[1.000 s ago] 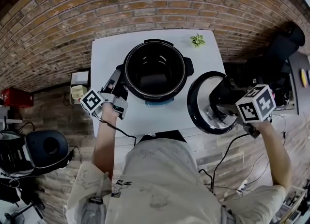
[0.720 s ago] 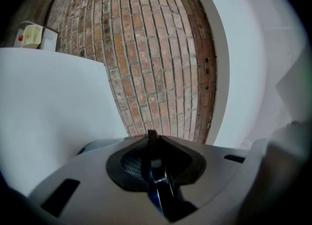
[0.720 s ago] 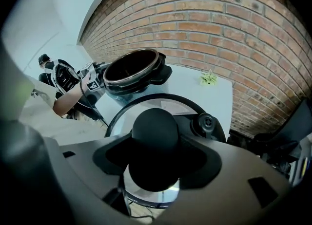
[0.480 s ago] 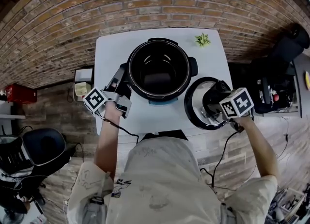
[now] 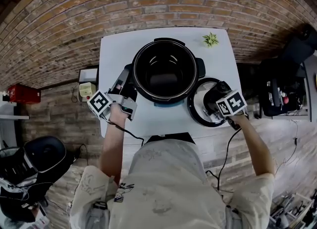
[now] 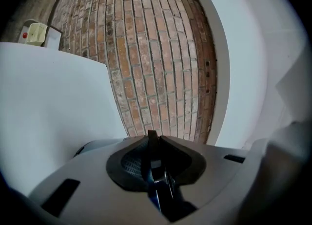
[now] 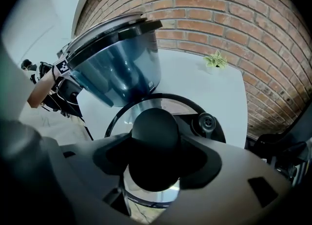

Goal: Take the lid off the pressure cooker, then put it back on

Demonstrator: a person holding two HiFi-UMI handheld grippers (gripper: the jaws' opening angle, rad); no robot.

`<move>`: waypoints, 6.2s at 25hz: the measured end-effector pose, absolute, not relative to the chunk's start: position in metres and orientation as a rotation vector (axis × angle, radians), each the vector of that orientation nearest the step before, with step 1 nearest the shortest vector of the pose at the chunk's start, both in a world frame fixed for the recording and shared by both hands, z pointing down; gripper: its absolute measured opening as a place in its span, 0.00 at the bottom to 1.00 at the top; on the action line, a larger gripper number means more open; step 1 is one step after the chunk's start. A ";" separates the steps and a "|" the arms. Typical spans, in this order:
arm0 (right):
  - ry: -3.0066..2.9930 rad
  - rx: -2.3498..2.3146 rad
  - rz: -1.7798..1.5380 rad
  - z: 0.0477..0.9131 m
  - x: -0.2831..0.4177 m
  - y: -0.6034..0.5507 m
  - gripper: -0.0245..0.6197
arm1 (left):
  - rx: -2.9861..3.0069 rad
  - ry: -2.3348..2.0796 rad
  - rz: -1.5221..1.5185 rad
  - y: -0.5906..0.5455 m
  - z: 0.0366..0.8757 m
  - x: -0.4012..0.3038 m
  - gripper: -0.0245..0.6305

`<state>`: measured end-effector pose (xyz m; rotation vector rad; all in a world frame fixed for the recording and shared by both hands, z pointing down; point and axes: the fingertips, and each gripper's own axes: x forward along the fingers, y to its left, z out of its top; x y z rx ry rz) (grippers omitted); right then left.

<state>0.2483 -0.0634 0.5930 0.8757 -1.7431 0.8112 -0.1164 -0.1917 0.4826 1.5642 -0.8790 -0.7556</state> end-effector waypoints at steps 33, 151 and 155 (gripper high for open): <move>-1.850 0.912 0.710 0.605 0.245 -0.068 0.66 | 1.595 -0.900 -0.794 -0.194 0.476 -0.123 0.27; -2.013 0.436 0.393 0.372 0.065 -0.162 0.49 | 1.626 -0.881 -0.738 -0.190 0.486 -0.111 0.17; -1.964 0.390 0.402 0.392 0.043 -0.167 0.49 | 1.624 -0.879 -0.746 -0.190 0.485 -0.111 0.17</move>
